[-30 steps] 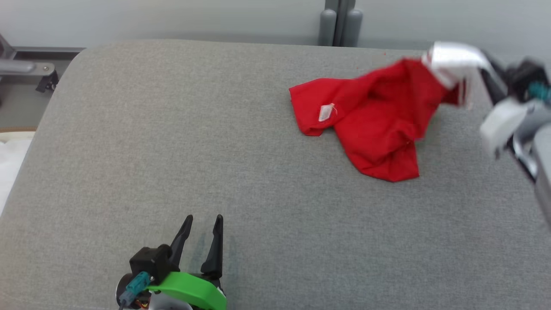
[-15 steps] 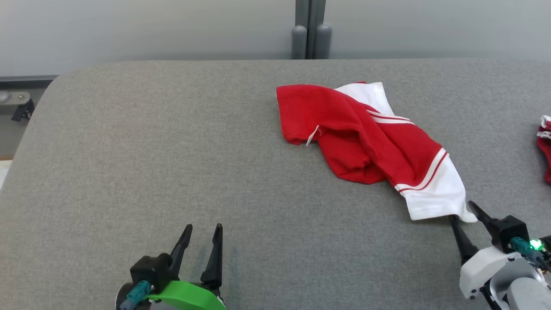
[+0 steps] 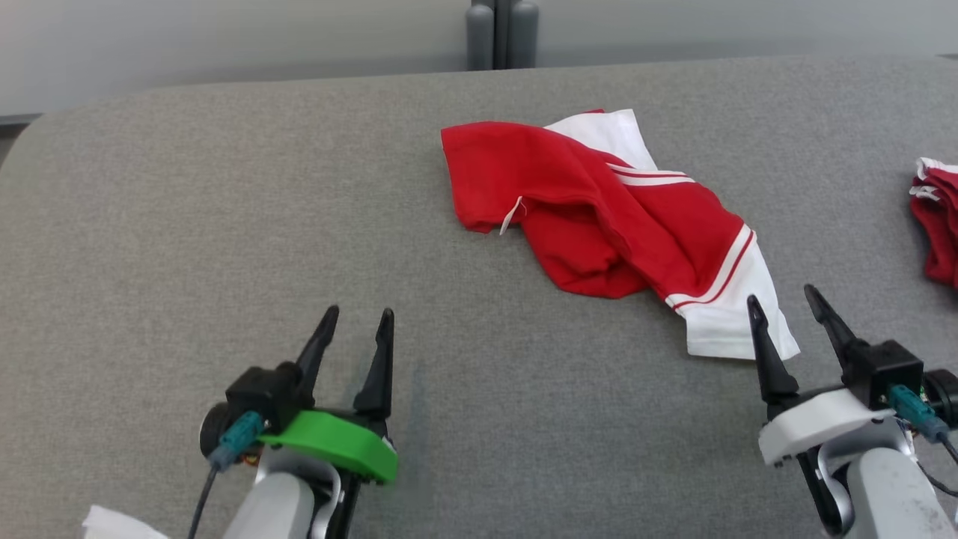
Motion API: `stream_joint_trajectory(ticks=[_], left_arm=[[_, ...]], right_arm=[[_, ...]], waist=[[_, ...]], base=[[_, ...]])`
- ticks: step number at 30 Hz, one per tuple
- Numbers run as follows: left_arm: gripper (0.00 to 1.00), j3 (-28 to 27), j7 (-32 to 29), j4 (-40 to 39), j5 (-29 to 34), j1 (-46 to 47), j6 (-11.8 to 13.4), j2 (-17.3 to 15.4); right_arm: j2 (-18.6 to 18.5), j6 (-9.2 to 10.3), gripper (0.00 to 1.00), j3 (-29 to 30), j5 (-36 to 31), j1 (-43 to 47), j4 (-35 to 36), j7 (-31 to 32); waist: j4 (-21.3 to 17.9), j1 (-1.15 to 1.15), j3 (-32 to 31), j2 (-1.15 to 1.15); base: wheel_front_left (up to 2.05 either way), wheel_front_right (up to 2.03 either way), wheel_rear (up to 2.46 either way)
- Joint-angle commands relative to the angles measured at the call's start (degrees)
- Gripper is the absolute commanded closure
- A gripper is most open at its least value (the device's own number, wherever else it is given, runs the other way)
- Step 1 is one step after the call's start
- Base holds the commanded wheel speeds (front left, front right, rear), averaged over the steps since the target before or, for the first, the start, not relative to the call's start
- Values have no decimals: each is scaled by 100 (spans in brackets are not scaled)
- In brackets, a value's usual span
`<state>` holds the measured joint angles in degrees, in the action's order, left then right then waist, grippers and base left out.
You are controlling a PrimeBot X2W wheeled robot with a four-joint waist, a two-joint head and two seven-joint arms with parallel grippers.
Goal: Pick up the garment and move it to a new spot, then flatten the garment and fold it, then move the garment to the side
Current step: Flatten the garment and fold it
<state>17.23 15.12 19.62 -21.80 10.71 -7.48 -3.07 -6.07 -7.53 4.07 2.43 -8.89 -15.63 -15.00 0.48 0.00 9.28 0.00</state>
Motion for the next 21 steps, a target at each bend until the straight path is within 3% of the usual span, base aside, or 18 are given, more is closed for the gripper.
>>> stream_joint_trajectory(ticks=[1, 11, 21], left_arm=[[0, 21, 1, 35, 28, 312, -1, -72], [0, 513, 2, 773, -114, 1783, -1, -345], [0, 439, 1, 1944, -281, 2813, -1, -554]], right_arm=[[59, 9, 0, 2, -9, -135, 82, -23], [289, 9, 0, -176, -23, -781, 294, -23], [316, 9, 0, -328, 233, -975, 477, -23]], waist=[[-314, 0, 380, 0], [-1053, 0, 1176, 0], [-1548, 0, 1679, 0]], base=[[0, 0, 0], [0, 0, 0], [0, 0, 0]])
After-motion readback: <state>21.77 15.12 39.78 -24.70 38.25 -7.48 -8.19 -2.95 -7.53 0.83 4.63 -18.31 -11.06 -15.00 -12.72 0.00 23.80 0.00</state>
